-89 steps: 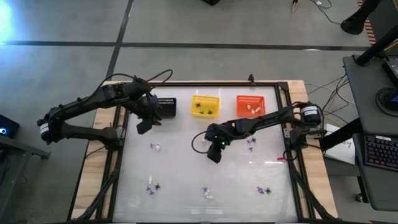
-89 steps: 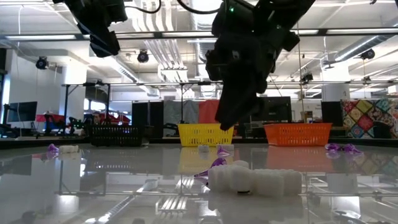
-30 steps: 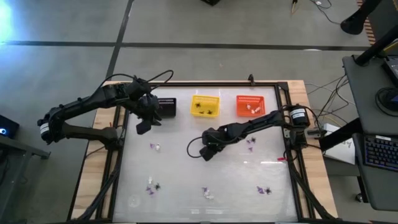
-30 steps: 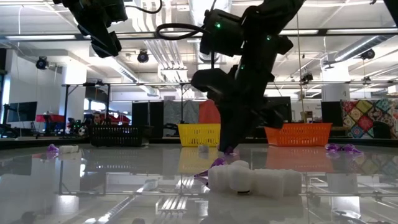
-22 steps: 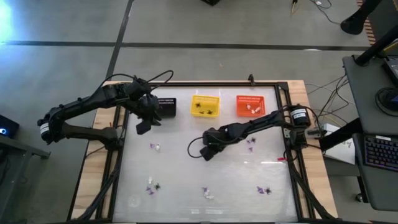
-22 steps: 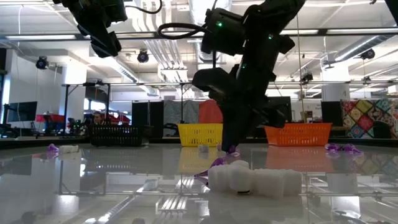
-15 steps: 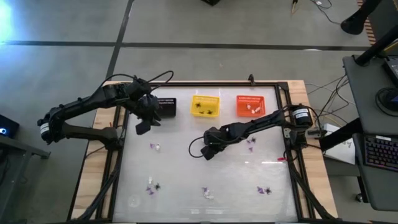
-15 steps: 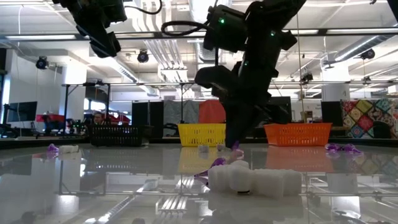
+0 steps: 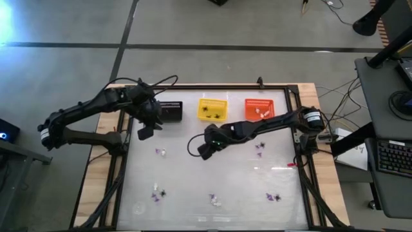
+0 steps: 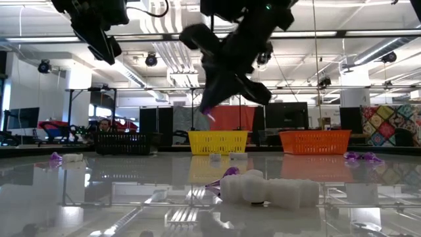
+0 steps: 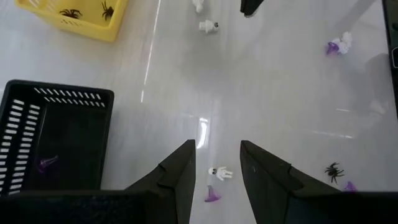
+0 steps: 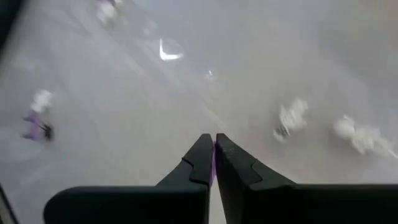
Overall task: Sort Halloween decoration
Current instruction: Put the violet hat toy into the black bin
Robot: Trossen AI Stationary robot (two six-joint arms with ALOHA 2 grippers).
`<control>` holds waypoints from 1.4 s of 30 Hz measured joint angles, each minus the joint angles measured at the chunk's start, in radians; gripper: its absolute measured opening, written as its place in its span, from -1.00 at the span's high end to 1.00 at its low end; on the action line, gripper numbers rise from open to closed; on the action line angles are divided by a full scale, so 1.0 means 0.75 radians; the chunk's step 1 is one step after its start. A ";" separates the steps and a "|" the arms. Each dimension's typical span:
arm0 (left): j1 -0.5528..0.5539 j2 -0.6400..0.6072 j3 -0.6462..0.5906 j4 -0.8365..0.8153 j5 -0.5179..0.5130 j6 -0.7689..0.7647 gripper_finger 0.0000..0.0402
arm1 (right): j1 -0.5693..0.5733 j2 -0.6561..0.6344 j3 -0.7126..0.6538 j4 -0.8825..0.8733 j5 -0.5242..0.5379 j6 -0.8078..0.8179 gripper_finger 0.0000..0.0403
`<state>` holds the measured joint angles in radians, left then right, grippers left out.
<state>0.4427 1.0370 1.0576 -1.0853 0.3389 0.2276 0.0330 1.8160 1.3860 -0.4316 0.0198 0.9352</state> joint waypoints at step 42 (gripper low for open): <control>0.001 -0.145 0.000 0.020 -0.120 0.000 0.46 | -0.390 0.175 0.188 0.724 -0.027 -0.148 0.96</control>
<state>0.4433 0.9280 1.0576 -1.0701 0.2490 0.2274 -0.2597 1.9476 1.5273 0.1113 -0.0006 0.8246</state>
